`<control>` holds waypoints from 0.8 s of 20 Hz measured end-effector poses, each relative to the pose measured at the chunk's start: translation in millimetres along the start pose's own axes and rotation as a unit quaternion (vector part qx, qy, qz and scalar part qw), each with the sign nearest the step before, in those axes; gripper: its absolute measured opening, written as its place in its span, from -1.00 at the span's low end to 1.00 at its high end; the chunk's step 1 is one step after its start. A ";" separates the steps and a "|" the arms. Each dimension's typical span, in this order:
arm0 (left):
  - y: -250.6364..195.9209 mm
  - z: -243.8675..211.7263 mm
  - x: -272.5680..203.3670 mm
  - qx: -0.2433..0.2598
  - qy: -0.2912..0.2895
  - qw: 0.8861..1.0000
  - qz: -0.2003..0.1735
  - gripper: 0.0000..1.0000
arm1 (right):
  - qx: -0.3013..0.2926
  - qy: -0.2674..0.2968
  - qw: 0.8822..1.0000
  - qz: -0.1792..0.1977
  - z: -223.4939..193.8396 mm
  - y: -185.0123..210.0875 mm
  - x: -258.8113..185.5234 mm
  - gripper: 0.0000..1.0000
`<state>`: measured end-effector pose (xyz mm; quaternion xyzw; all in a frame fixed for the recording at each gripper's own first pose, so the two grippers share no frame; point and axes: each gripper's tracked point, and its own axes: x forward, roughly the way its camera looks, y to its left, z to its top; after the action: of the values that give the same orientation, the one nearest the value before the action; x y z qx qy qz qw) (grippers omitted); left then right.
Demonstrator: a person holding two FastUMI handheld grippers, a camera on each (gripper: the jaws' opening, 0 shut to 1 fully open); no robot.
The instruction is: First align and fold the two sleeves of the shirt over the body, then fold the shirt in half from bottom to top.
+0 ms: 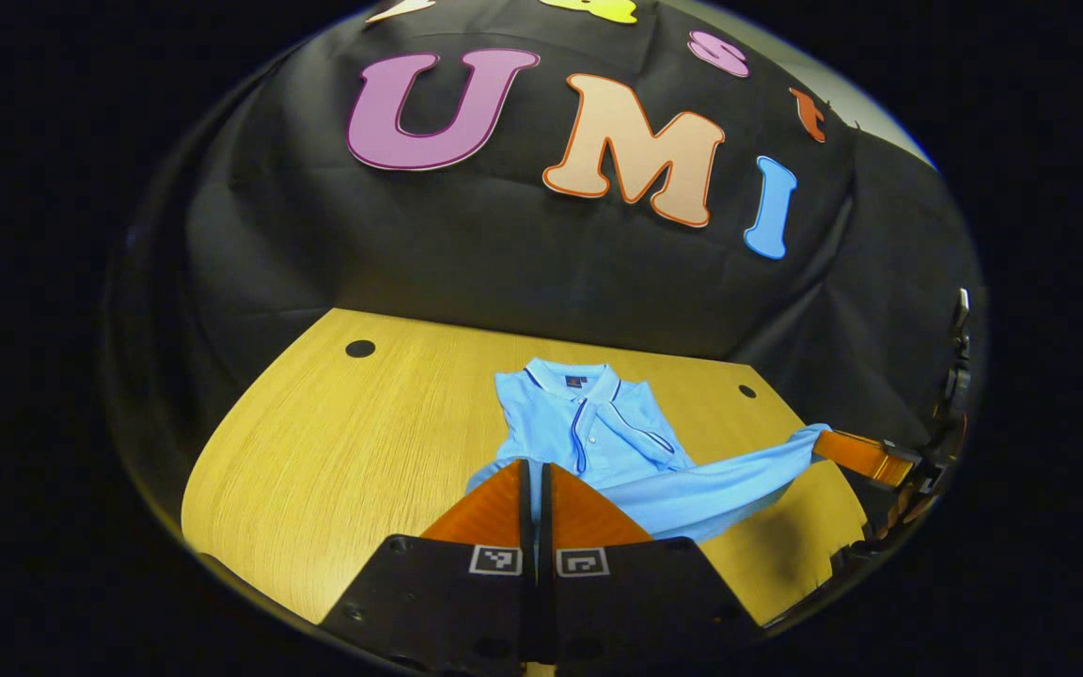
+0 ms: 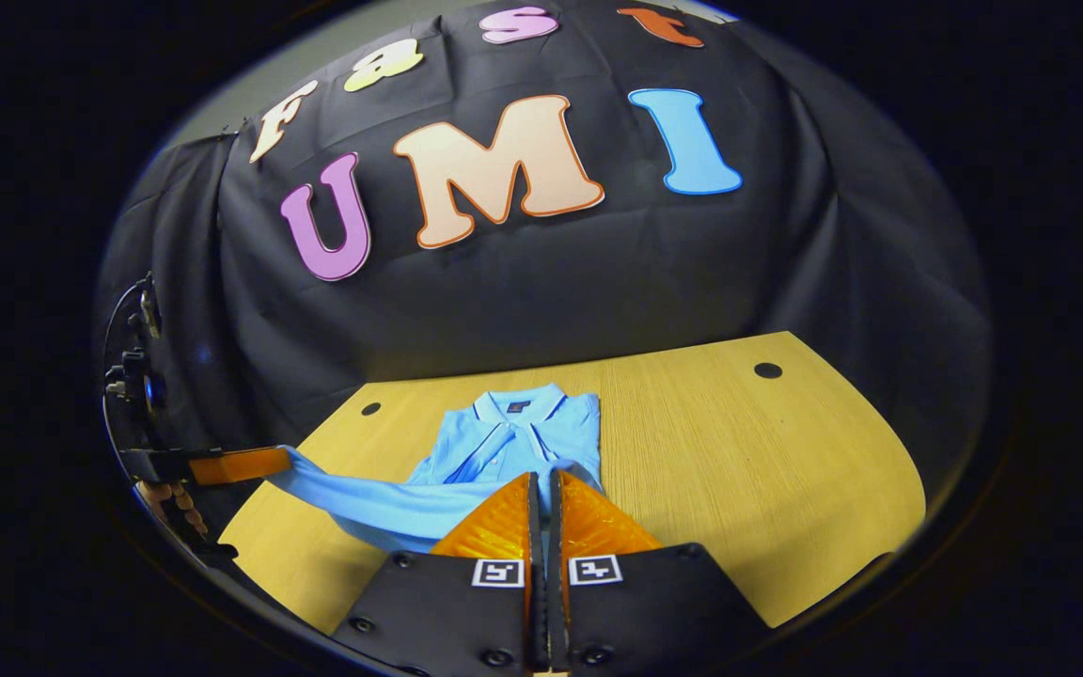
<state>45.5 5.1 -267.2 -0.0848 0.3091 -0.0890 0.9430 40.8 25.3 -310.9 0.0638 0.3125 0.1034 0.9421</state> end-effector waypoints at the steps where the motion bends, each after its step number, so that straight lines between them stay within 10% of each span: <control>1: 2.8 4.9 12.6 0.001 0.000 1.000 0.003 -1.00 | 0.002 -0.001 1.000 -0.001 5.0 -2.2 11.9 -0.94; 16: 47.3 17.8 186.6 0.004 0.022 0.998 0.062 -1.00 | 0.012 0.039 0.999 -0.026 -6.4 -40.1 193.3 -0.94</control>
<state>209.5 11.8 -369.2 -0.0598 0.3337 -0.0329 0.9402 194.6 32.1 -434.7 0.0626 0.3517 0.0773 0.9308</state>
